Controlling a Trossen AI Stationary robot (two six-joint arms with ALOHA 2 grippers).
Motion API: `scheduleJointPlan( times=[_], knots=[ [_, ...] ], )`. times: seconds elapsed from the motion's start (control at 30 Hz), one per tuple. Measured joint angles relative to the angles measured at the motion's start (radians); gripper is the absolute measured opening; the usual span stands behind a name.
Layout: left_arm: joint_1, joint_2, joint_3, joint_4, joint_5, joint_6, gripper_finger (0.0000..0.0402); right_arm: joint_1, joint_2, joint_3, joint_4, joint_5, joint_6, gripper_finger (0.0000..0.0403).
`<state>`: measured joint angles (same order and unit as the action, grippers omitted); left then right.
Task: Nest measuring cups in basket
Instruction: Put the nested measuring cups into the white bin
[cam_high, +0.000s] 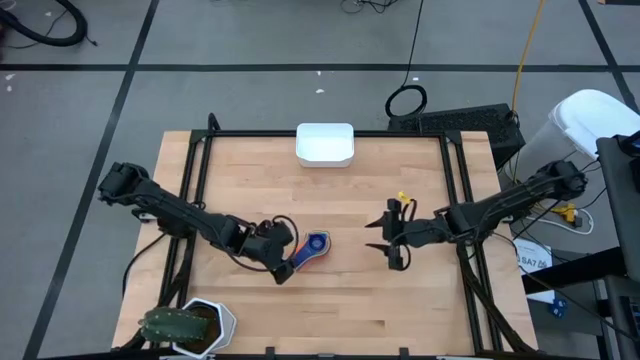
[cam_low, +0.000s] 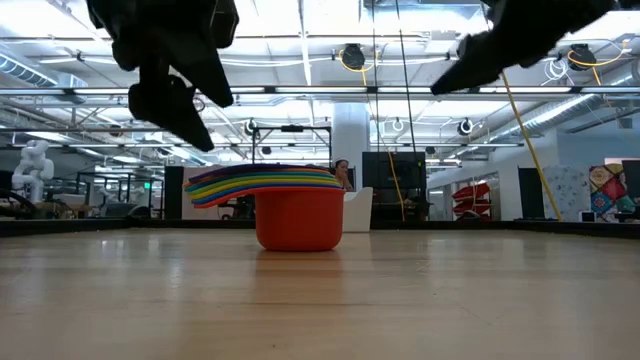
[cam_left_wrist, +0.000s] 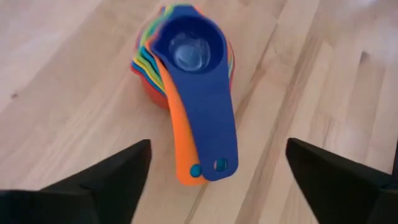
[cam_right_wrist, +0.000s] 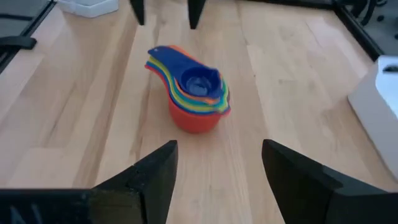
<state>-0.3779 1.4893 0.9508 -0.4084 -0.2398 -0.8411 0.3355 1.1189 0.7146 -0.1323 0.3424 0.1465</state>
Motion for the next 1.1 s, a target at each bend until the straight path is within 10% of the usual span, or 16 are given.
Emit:
scheduleJointPlan(
  times=[1.1],
  knots=[
    [0.04,0.161,0.004,0.071,-0.027,0.145,0.04,0.0,-0.054,-0.092,0.054,-0.003,0.055,0.0224]
  ],
)
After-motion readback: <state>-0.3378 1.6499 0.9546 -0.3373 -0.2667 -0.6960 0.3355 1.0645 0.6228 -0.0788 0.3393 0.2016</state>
